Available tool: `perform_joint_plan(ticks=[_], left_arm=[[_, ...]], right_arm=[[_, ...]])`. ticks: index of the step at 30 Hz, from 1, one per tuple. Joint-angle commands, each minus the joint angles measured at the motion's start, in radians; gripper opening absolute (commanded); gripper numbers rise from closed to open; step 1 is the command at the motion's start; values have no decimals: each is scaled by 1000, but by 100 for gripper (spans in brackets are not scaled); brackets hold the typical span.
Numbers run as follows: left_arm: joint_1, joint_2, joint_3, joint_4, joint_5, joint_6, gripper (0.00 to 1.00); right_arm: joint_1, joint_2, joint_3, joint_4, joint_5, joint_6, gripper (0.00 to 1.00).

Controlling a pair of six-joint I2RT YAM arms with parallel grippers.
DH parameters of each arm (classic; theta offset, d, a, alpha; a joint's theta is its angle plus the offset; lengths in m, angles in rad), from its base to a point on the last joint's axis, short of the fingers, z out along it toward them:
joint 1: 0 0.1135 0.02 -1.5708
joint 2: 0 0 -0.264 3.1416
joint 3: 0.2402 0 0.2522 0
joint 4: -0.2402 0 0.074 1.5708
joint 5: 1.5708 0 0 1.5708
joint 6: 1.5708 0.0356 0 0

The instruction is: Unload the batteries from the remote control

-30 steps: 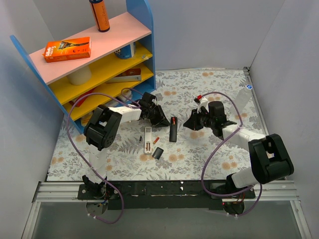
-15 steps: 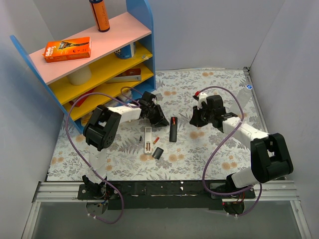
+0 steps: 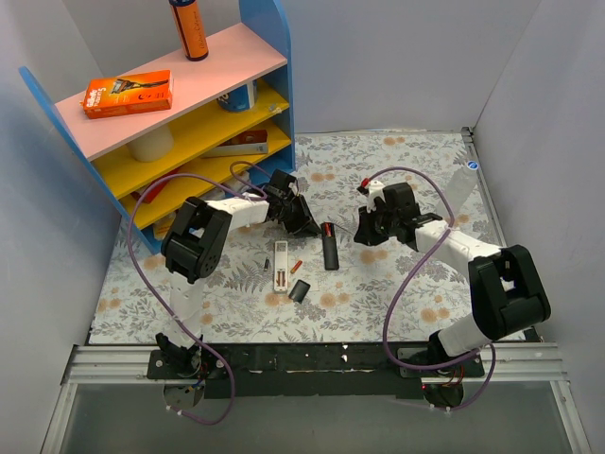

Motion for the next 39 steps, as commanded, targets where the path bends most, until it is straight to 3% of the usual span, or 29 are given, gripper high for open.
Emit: perform_joint_plan(ticks=[1, 39], left_arm=[[6, 5, 23, 15, 23, 9, 20], [12, 29, 2, 41, 36, 3, 13]], right_arm=[[19, 31, 56, -7, -16, -4, 1], [30, -31, 88, -87, -29, -4, 1]])
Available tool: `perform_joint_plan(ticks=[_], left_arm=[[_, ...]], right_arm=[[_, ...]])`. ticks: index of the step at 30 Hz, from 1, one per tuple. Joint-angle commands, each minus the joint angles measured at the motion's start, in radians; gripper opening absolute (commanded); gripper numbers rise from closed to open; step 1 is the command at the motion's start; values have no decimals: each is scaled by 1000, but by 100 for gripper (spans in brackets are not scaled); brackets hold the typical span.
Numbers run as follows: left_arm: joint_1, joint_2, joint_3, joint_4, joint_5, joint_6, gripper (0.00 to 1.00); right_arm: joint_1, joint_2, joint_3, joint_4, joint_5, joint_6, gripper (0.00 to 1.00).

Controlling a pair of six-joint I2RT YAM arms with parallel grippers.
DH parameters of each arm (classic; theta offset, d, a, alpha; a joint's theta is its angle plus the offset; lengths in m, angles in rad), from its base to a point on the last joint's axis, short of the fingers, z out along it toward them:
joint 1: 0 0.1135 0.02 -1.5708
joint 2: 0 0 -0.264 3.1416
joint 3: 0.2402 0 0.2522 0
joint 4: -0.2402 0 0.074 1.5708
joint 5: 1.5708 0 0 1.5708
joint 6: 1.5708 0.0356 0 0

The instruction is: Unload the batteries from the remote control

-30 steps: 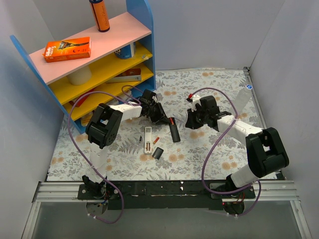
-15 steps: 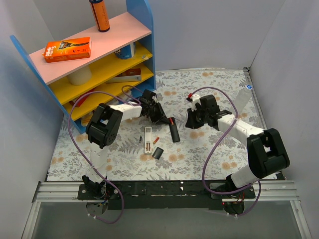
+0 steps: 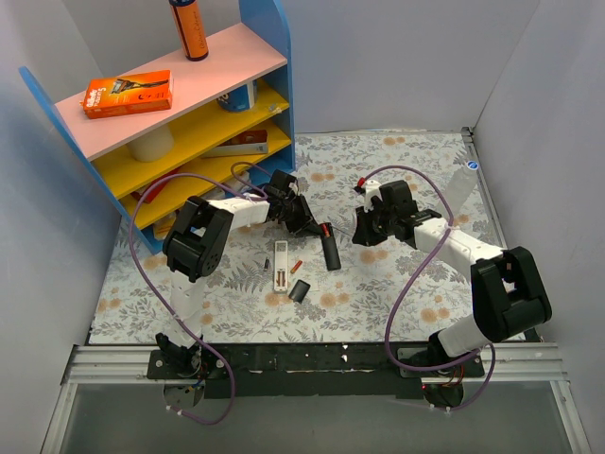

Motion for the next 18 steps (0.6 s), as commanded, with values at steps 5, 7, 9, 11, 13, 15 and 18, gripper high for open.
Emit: perform_joint_plan(ticks=[5, 7, 9, 11, 13, 15, 18], left_arm=[[5, 8, -3, 7, -6, 4, 13], [7, 8, -5, 8, -6, 3, 13], [7, 6, -6, 10, -6, 3, 13], [5, 6, -6, 10, -3, 3, 13], [7, 4, -6, 10, -4, 1, 13], [5, 4, -5, 11, -1, 0, 13], [5, 4, -6, 16, -1, -5, 13]], right_arm=[[5, -25, 31, 27, -60, 7, 1], [5, -17, 27, 26, -55, 7, 1], [5, -3, 26, 21, -53, 7, 1], [7, 11, 26, 21, -63, 7, 1], [13, 18, 30, 7, -56, 1, 1], [25, 26, 32, -2, -40, -10, 1], [39, 38, 40, -23, -21, -19, 1]])
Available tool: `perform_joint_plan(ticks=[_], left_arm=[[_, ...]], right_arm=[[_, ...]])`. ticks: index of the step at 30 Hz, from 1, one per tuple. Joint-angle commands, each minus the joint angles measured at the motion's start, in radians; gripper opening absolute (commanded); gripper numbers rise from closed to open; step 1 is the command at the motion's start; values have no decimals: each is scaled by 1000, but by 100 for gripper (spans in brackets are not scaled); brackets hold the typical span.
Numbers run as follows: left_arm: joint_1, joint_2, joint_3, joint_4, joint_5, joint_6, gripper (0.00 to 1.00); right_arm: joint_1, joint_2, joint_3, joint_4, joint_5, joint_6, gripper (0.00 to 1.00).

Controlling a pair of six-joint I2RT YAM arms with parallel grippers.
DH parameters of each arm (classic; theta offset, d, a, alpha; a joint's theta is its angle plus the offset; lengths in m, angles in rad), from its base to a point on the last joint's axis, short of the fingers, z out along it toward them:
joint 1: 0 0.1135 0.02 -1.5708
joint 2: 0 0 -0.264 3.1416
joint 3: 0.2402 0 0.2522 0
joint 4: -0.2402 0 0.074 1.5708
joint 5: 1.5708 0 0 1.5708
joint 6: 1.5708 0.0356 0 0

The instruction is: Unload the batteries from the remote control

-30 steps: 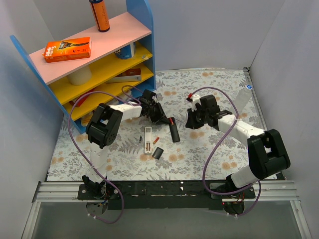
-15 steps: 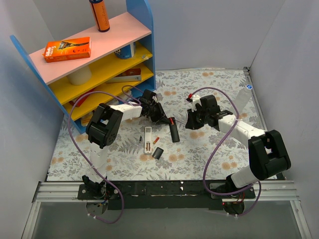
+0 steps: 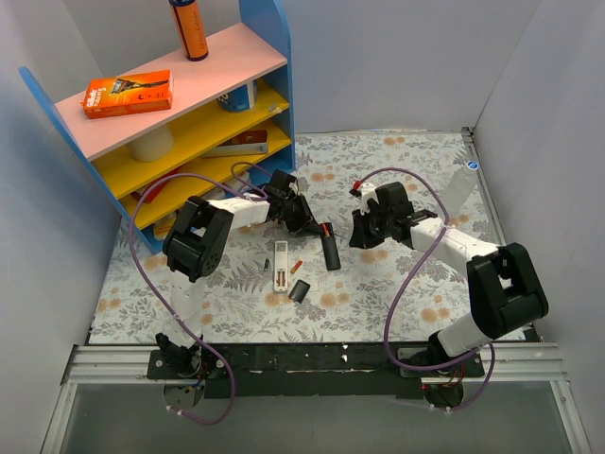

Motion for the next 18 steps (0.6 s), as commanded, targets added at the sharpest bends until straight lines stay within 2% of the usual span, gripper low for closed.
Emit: perform_joint_plan(ticks=[1, 11, 18], left_arm=[[5, 4, -5, 9, 2, -4, 13], [7, -14, -16, 15, -6, -7, 13], [5, -39, -20, 12, -6, -7, 14]], right_arm=[[25, 23, 44, -29, 4, -18, 1], [31, -9, 43, 21, -91, -3, 1], [40, -23, 50, 20, -85, -1, 1]])
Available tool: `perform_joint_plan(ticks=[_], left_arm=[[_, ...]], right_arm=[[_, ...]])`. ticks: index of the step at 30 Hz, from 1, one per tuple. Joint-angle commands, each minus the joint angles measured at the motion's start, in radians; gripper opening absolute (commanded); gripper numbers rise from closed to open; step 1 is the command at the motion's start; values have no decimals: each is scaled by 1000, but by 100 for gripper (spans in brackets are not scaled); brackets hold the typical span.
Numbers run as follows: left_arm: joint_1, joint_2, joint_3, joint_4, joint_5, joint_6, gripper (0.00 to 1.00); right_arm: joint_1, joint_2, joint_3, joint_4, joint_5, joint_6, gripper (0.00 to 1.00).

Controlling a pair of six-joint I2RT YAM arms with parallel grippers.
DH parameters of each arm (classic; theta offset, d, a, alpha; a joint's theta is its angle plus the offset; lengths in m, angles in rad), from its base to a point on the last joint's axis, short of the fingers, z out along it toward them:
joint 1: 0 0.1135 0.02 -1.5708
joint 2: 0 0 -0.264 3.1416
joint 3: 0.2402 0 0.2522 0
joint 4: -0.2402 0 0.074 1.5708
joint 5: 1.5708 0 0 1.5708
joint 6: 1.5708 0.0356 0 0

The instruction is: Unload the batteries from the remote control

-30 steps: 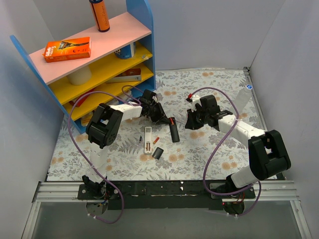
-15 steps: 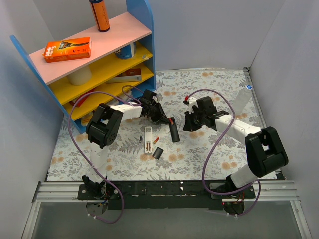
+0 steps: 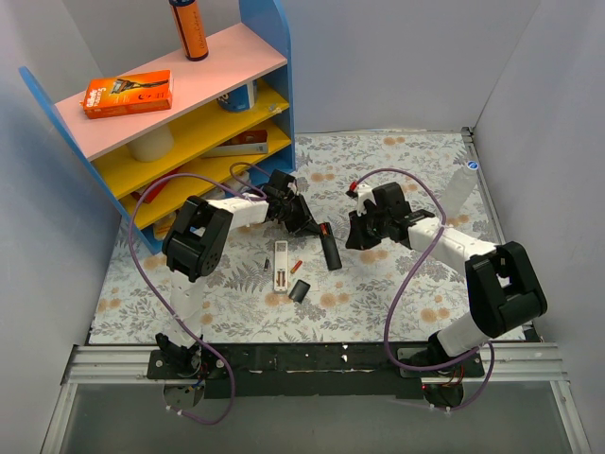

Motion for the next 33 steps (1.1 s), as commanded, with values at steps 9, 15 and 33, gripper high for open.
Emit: perform_joint_plan(ticks=[9, 15, 33], left_arm=[[5, -83, 5, -46, -44, 18, 16], [9, -122, -8, -66, -74, 29, 17], [55, -275, -96, -109, -157, 93, 26]], right_arm=[[37, -37, 65, 25, -37, -12, 1], [68, -14, 108, 10, -11, -18, 1], [122, 11, 194, -107, 184, -40, 1]])
